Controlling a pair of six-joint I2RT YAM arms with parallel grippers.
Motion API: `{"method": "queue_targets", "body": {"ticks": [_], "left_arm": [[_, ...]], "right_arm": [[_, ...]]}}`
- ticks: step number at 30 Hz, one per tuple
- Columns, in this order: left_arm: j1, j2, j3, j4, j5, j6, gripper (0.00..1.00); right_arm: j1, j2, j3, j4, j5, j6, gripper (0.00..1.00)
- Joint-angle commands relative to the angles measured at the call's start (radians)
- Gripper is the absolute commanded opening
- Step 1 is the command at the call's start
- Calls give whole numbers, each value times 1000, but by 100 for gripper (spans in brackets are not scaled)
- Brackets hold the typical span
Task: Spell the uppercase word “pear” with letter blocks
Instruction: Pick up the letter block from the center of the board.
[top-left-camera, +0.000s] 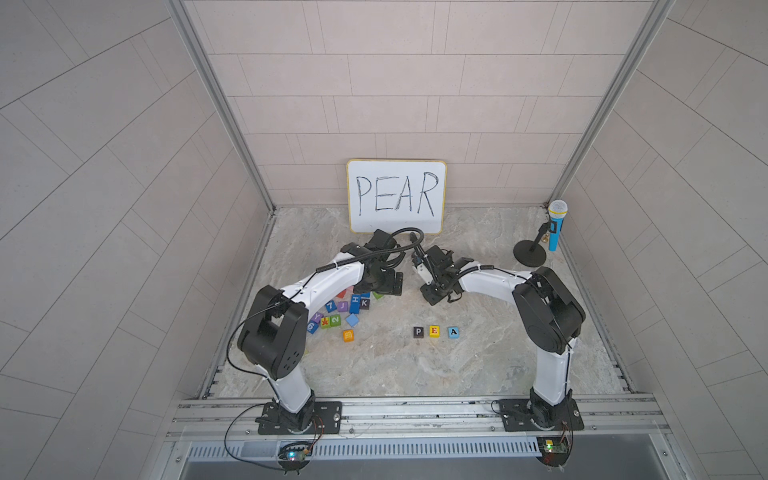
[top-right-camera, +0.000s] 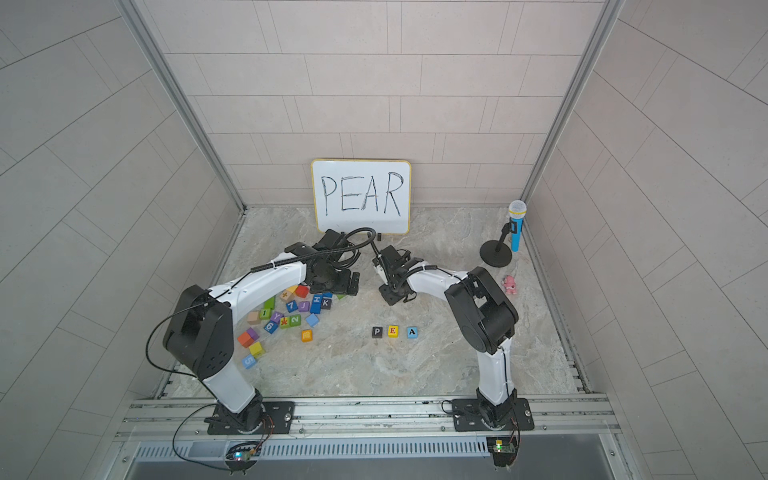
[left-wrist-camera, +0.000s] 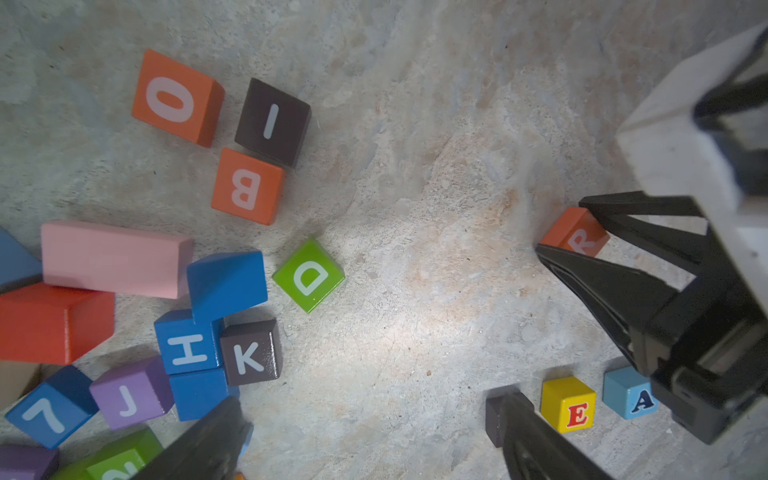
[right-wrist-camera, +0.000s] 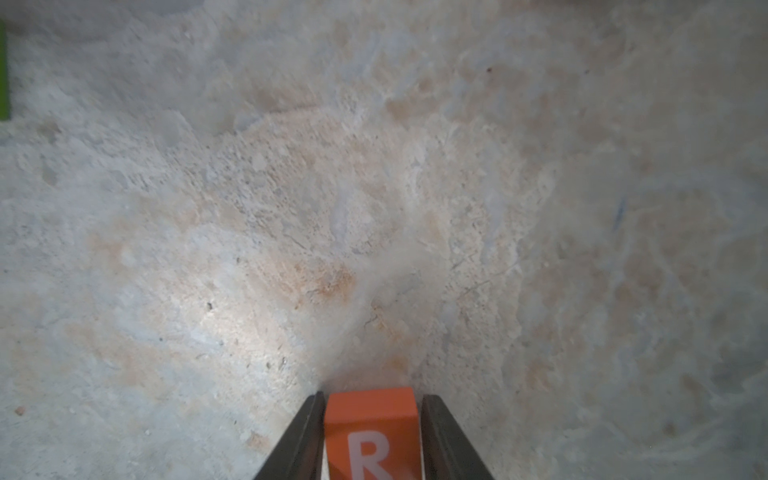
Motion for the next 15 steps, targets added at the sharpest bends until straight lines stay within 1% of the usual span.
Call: {"method": "queue_targets", "body": {"ticks": [1, 5, 10, 15], "left_arm": [[2, -26, -4, -5, 3, 6, 100], [2, -31, -4, -3, 2, 5, 100], [1, -59, -16, 8, 7, 1, 100], [1, -65, -13, 5, 7, -1, 100]], "right_arm": [[-2, -11, -12, -13, -7, 10, 41], [-2, -35, -12, -13, 6, 38, 40], [-4, -62, -14, -17, 17, 65, 35], [-4, -69, -14, -20, 20, 82, 34]]}}
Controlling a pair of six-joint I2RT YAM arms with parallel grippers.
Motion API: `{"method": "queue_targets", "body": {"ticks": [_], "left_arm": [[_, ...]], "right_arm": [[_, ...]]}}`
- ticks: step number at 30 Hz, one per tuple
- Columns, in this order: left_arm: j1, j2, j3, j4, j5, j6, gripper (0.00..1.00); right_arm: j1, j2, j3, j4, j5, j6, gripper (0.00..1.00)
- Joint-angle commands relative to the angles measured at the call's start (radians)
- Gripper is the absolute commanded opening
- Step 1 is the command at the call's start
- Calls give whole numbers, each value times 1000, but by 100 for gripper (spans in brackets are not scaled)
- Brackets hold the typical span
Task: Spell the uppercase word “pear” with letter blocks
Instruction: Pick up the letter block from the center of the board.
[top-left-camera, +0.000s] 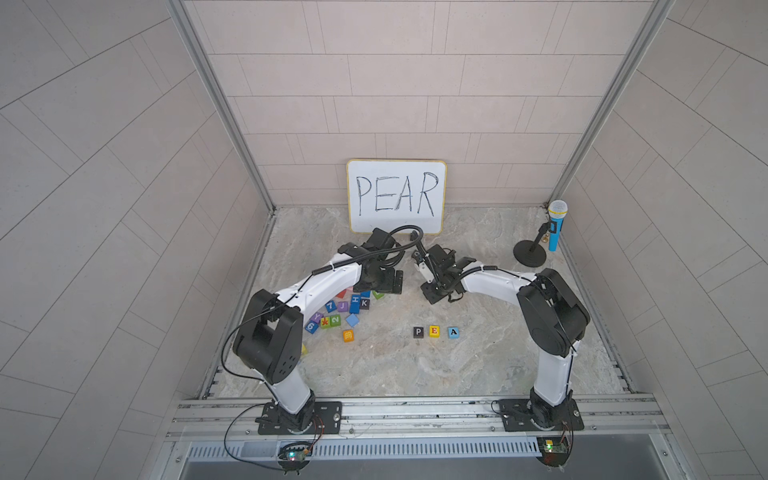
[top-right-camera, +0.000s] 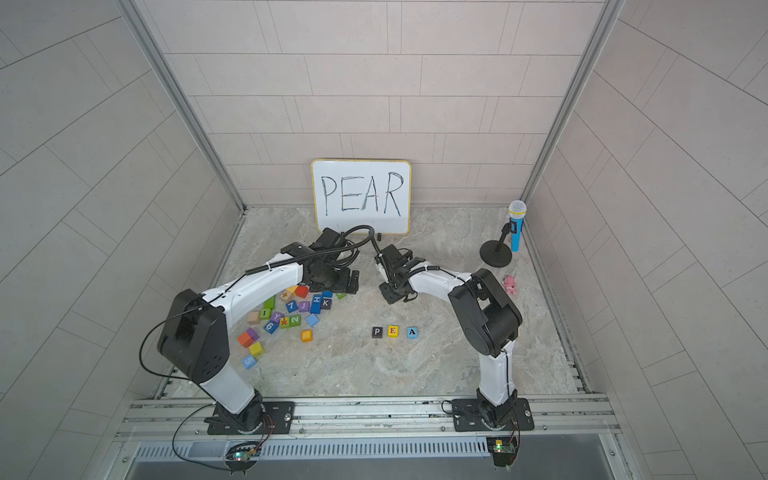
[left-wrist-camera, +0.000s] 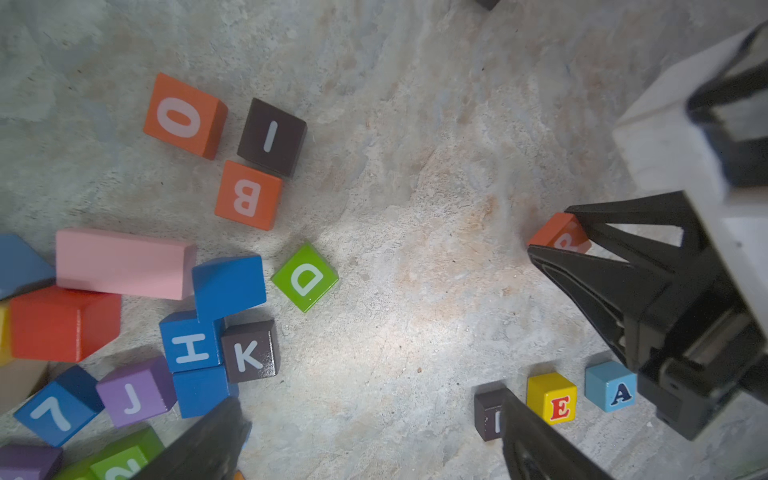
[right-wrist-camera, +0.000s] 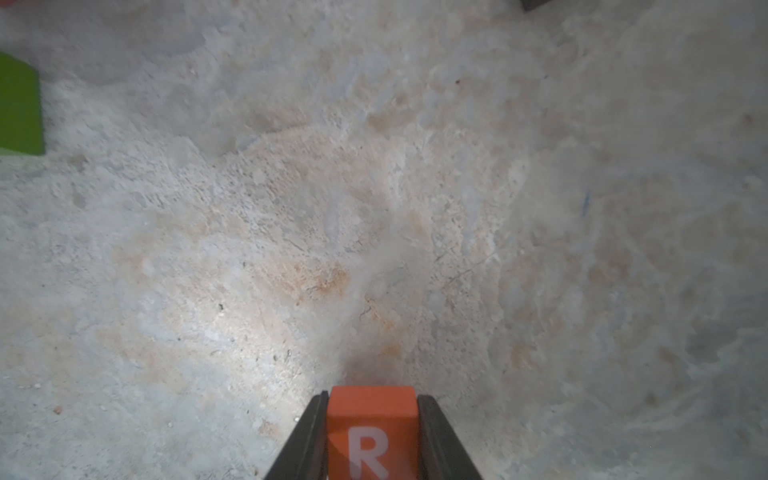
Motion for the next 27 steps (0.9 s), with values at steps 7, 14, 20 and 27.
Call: {"method": "queue_targets", "body": {"ticks": [7, 14, 20, 27], "left_arm": [[2, -30, -8, -5, 1, -6, 100], [1, -68, -31, -2, 14, -25, 100], [-2, -187, -154, 45, 55, -61, 100], [-10, -321, -326, 124, 126, -138, 100]], "right_arm": [[-4, -55, -4, -35, 32, 51, 32], [-7, -115, -49, -39, 53, 95, 31], [-11, -215, -162, -44, 77, 125, 31], [-18, -434, -384, -49, 116, 219, 31]]}}
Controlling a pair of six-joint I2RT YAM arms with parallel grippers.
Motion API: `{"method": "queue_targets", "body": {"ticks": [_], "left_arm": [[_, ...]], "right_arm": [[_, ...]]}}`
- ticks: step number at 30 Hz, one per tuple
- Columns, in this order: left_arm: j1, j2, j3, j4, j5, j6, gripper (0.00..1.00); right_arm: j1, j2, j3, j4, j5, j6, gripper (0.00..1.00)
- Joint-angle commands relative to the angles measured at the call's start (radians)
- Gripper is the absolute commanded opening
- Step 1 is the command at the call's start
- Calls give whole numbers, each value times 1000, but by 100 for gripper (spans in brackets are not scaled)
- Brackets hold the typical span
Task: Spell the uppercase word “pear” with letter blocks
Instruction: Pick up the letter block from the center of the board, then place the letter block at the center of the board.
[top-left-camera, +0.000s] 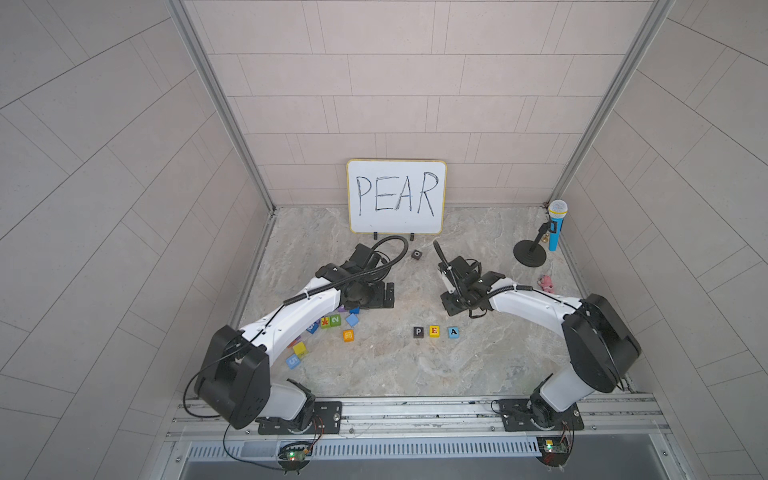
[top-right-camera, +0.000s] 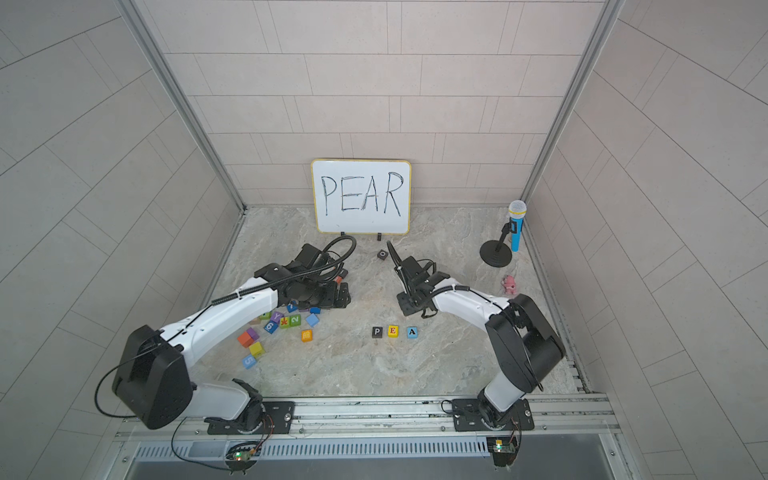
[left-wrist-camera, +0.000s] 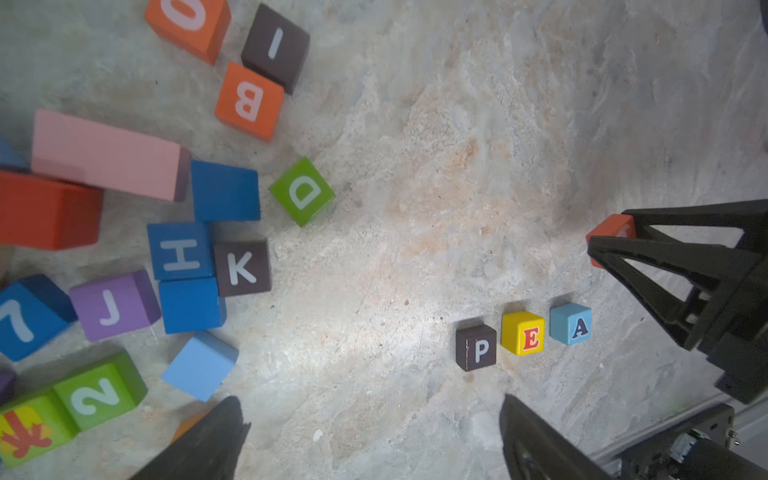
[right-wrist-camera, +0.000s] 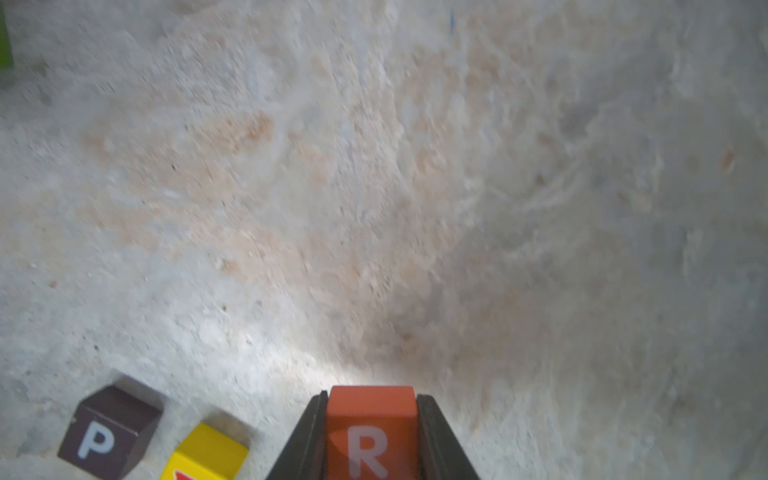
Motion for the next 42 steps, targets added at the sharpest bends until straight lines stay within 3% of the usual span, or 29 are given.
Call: {"method": "queue_targets", "body": {"ticks": [1, 8, 14, 31, 42], "left_arm": [[-15, -48, -53, 52, 46, -56, 100], [-60, -82, -102, 63, 75, -84, 100], [-69, -97, -109, 75, 94, -94, 100], [-69, -41, -109, 149, 136, -111, 100], [-70, -1, -88, 164, 142, -103, 100]], "right_arm": [[-6, -116, -87, -35, 48, 77, 30], [-12, -315, -247, -39, 106, 142, 29], [-12, -397, -359, 24, 81, 208, 29], [-11, -370, -415, 111, 28, 293, 28], [10, -336, -403, 120, 56, 344, 24]]}}
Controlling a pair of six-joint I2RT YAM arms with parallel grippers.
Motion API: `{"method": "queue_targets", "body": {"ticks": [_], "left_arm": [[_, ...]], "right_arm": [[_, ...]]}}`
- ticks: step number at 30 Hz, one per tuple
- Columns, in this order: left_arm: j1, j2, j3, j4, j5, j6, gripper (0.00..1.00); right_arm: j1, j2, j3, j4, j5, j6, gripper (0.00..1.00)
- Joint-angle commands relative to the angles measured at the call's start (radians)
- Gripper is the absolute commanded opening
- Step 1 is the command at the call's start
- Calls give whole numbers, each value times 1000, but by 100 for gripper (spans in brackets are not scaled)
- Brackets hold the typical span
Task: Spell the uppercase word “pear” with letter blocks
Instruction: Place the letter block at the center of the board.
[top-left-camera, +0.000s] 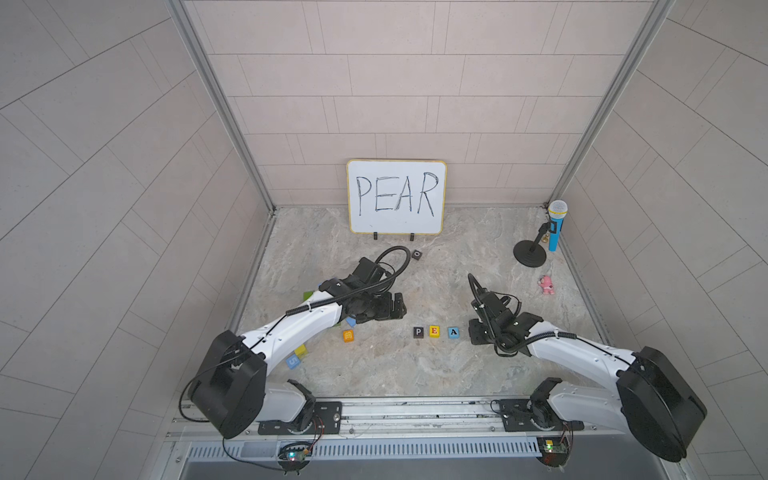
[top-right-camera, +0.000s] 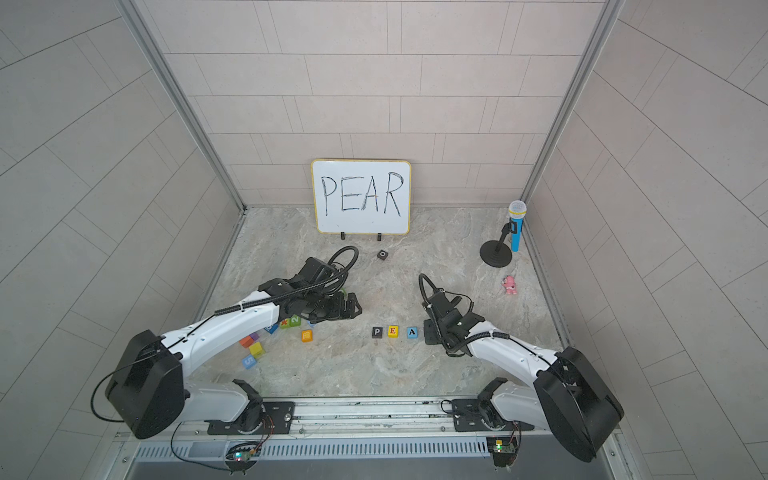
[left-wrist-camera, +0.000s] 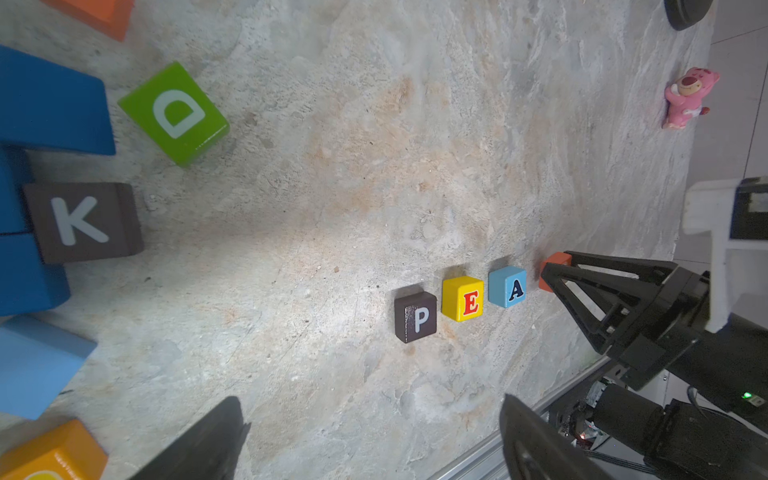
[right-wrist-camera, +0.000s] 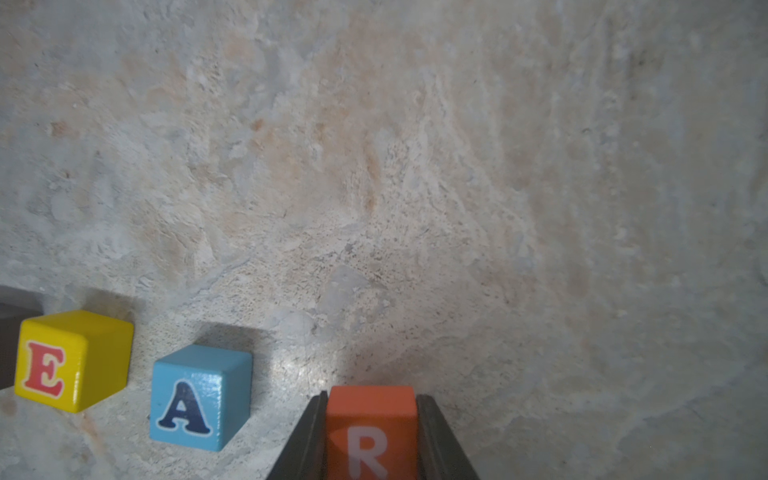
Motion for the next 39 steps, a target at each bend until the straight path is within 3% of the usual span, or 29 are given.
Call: {"method": "queue_targets", "body": {"ticks": [1, 39], "left_arm": [[-4, 12, 17, 13, 10, 6, 100], [-3, 34, 30, 21, 16, 11, 100]], "right_arm": [[14, 8, 10, 18, 25, 37, 24], [37, 58, 4, 66, 69, 92, 24]]}}
